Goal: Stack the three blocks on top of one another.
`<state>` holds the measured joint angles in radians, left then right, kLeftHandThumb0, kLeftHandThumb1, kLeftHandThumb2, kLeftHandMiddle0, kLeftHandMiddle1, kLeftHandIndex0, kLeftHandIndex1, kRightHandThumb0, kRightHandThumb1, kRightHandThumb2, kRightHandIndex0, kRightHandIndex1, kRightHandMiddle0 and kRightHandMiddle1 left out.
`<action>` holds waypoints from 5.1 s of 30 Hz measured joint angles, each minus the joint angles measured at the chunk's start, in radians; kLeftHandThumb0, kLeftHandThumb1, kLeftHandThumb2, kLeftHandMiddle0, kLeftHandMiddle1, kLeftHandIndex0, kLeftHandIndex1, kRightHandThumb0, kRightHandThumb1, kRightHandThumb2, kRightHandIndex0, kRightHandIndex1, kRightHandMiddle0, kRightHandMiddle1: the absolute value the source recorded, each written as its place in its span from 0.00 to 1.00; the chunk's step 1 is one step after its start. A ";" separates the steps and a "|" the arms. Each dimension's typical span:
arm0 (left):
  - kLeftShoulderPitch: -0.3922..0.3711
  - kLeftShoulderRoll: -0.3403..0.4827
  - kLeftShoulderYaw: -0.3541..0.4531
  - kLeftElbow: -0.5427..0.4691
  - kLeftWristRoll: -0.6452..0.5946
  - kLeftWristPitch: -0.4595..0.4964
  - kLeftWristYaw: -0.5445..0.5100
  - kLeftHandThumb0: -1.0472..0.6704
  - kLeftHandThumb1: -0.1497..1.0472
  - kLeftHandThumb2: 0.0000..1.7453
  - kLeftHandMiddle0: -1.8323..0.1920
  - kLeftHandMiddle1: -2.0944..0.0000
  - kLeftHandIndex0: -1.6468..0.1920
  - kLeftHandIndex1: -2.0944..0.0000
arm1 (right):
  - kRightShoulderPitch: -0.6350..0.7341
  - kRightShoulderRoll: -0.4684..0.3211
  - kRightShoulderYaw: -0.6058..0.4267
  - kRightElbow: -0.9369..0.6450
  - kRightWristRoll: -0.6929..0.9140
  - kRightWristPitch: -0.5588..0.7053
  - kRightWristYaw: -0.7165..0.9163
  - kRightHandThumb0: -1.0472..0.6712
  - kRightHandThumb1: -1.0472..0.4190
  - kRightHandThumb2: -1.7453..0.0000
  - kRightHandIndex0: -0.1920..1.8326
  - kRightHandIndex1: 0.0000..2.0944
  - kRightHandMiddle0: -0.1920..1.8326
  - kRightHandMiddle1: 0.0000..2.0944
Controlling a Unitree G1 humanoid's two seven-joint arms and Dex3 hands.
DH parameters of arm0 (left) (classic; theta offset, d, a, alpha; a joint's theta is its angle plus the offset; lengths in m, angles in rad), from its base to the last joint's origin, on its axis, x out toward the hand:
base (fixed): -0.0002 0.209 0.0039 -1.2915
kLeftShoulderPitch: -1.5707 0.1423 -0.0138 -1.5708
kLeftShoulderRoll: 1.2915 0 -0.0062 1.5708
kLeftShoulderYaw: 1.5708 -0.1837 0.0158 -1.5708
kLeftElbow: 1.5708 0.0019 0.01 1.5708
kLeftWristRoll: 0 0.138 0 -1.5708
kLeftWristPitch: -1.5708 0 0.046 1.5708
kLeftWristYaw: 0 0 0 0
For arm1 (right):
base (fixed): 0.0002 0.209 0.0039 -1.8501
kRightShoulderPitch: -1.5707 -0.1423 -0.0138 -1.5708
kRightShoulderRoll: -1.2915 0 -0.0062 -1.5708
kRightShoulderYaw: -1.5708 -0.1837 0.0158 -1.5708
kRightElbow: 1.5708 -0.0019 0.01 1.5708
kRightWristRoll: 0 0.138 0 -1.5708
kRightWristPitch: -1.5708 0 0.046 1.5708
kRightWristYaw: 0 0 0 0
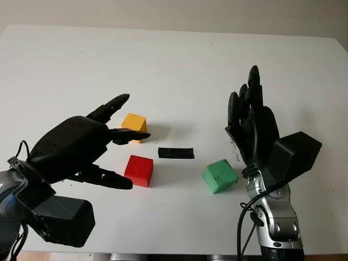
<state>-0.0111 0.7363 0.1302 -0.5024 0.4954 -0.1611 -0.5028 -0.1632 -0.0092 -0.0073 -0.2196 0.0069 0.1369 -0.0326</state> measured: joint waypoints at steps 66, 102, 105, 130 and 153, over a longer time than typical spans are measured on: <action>0.068 -0.064 -0.101 0.062 0.264 -0.136 0.268 0.37 0.99 0.03 0.86 0.97 0.74 0.41 | 0.025 0.005 -0.020 0.000 0.005 -0.036 0.004 0.24 0.00 0.66 0.00 0.00 0.00 0.01; -0.636 -0.115 -0.416 0.347 0.051 -0.046 -0.207 0.34 0.96 0.03 0.76 0.97 0.76 0.21 | 0.003 0.011 0.000 0.007 -0.016 -0.037 -0.012 0.22 0.00 0.66 0.00 0.00 0.00 0.00; -0.640 -0.119 -0.435 0.368 0.067 -0.050 -0.207 0.34 0.97 0.03 0.76 0.97 0.77 0.18 | 0.003 0.012 0.000 0.007 -0.017 -0.037 -0.012 0.22 0.00 0.66 0.00 0.00 0.00 0.00; -0.659 -0.163 -0.478 0.485 0.149 -0.125 -0.113 0.35 0.97 0.03 0.78 0.98 0.81 0.14 | 0.019 0.019 0.001 0.007 -0.019 -0.044 -0.013 0.23 0.00 0.66 0.00 0.00 0.00 0.00; -0.655 -0.152 -0.490 0.508 0.173 -0.172 -0.136 0.22 0.99 0.03 0.98 0.99 0.88 0.93 | 0.025 0.019 0.001 0.007 -0.009 -0.045 -0.006 0.22 0.00 0.67 0.00 0.00 0.00 0.00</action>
<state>-0.6657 0.5841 -0.3595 0.0060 0.6686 -0.3332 -0.6388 -0.1384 0.0102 -0.0059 -0.2124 -0.0021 0.0915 -0.0383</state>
